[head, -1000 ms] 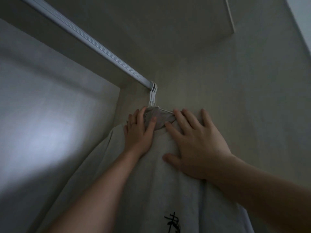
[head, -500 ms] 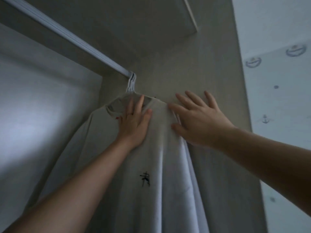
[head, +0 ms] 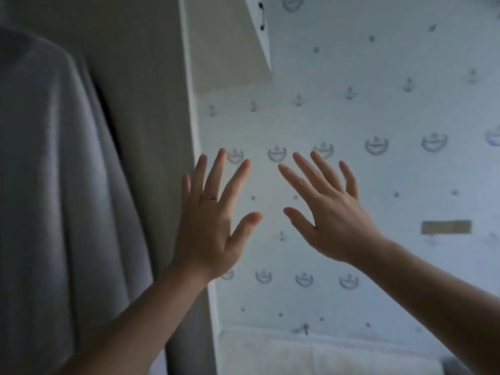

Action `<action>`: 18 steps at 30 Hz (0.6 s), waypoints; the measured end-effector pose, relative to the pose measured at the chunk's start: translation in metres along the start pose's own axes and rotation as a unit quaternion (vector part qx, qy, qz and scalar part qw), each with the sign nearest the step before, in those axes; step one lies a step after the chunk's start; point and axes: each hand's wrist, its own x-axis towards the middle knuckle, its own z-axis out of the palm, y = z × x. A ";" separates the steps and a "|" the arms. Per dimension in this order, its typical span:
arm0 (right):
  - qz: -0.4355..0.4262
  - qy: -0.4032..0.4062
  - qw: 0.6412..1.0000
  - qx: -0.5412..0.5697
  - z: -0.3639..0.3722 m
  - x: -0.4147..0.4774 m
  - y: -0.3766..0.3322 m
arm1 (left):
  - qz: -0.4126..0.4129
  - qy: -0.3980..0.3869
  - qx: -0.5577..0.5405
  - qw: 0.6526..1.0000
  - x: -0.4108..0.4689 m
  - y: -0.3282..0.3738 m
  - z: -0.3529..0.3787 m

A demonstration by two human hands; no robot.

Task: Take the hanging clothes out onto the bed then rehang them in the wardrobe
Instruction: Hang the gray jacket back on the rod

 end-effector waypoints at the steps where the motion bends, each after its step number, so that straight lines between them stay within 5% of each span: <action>1: 0.027 -0.023 0.999 -0.001 0.001 -0.028 0.019 | -0.003 -0.022 -0.029 0.999 -0.011 0.022 0.021; 9: 0.277 -0.162 0.947 -0.018 -0.021 -0.274 0.159 | -0.052 -0.225 -0.215 0.949 -0.107 0.204 0.189; 14: 0.453 -0.238 0.858 -0.044 -0.055 -0.404 0.211 | -0.054 -0.326 -0.301 0.894 -0.143 0.321 0.269; 18: 0.515 -0.278 0.808 -0.067 -0.069 -0.474 0.237 | -0.038 -0.409 -0.320 0.854 -0.161 0.384 0.321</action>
